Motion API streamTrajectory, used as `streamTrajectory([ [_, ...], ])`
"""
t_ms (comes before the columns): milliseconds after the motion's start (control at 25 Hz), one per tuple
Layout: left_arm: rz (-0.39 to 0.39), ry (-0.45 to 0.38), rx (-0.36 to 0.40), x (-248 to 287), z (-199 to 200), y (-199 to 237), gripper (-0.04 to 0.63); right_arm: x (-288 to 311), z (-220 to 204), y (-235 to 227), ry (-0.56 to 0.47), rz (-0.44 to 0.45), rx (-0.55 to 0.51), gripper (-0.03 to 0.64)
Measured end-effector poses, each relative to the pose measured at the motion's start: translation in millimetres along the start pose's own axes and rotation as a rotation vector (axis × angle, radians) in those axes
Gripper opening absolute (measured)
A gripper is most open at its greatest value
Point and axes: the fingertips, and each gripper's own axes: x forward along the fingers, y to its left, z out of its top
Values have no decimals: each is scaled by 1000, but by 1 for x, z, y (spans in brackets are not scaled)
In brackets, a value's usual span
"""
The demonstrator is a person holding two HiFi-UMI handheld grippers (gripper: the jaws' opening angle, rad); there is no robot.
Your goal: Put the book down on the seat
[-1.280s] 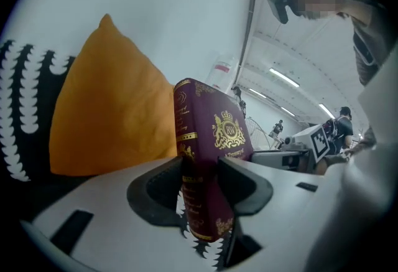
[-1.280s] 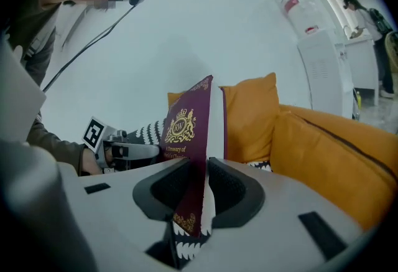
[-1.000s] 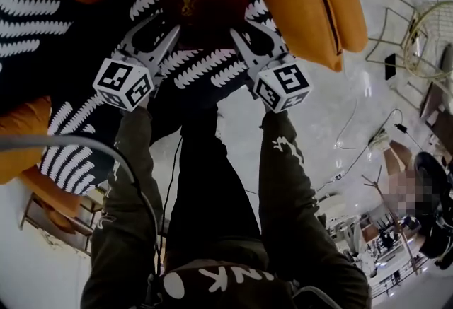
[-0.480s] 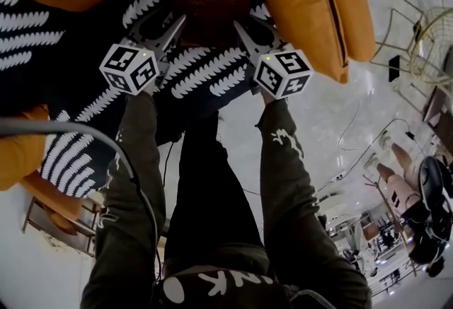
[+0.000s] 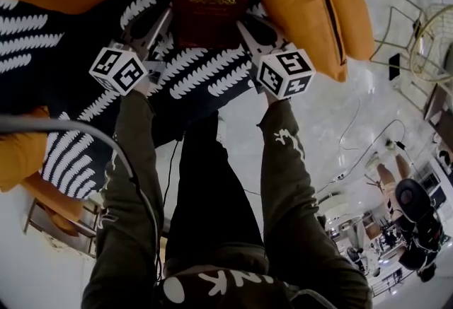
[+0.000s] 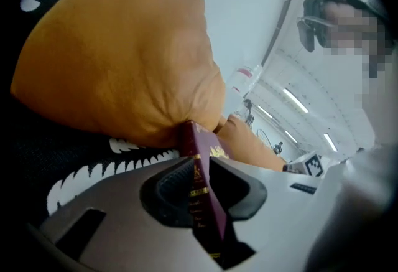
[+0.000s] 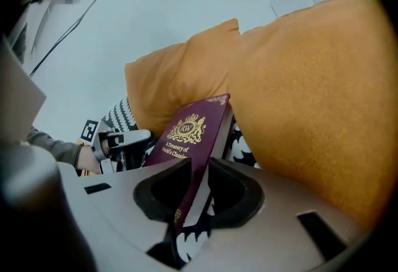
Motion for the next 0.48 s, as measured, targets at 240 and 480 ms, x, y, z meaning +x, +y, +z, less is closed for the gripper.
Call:
streamTrajectory([
  [240, 4, -26, 165, 5, 21, -19, 3, -26, 36, -11, -119, -108, -157, 9],
  [480, -42, -61, 359, 1, 57, -93, 3, -68, 87, 19, -252, -79, -246, 9],
])
